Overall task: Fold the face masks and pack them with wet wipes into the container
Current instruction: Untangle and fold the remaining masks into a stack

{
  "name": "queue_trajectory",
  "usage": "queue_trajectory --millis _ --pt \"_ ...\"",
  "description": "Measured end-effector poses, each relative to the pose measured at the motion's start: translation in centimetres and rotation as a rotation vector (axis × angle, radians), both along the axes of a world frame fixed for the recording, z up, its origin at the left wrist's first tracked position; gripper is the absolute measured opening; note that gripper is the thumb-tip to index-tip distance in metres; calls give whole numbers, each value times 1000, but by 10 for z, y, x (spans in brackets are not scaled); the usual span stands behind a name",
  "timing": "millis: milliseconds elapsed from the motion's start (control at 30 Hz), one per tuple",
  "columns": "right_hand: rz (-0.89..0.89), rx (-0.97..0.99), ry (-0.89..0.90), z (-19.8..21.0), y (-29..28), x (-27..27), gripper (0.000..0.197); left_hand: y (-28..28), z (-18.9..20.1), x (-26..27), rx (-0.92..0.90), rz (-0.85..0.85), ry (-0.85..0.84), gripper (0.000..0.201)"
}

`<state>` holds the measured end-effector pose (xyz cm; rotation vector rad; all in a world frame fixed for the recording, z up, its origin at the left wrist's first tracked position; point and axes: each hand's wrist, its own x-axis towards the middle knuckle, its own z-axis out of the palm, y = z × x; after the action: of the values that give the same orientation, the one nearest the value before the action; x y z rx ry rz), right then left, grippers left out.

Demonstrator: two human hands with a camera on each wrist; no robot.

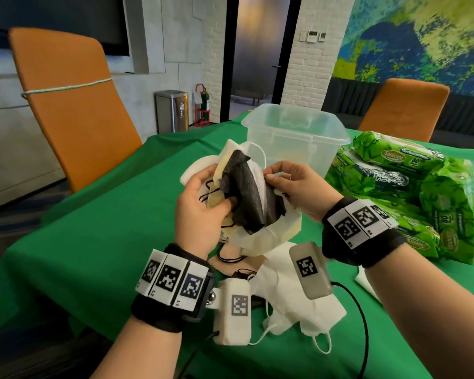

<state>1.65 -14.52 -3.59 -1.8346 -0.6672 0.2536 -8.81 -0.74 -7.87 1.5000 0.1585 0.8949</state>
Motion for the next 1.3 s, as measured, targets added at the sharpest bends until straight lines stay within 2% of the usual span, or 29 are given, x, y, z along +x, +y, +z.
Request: queue_trajectory --millis 133,300,400,467,533,600,700,833,1000,1167,1200,1300 --pt "21 -62 11 1 -8 2 13 7 -2 0 45 66 -14 56" --pt "-107 -103 -109 12 -11 4 19 16 -7 -4 180 122 9 40" --pt "-172 -34 -203 26 -10 1 15 18 -10 -9 236 147 24 42" --pt "-181 37 -243 37 -7 -4 16 18 -11 -12 260 140 24 51" --pt "-159 128 -265 48 -3 -9 20 17 -11 -15 281 96 8 60" --pt "-125 218 -282 58 2 -14 21 16 -10 -16 300 35 20 55" --pt "-65 357 -274 68 10 -23 19 16 -11 -16 257 -62 102 46" --pt "1 536 -229 78 15 -33 20 15 -12 -15 213 -69 162 44" --pt "-45 681 -149 78 16 -30 20 13 -14 -15 132 -75 201 43" --pt "-77 770 -109 79 15 -29 19 5 -5 -20 18 -86 169 18" --pt "-71 787 -111 80 15 -30 19 4 -5 -20 -1 -96 174 23" --pt "-41 839 -108 83 15 -32 19 3 -6 -19 -32 -125 171 68"
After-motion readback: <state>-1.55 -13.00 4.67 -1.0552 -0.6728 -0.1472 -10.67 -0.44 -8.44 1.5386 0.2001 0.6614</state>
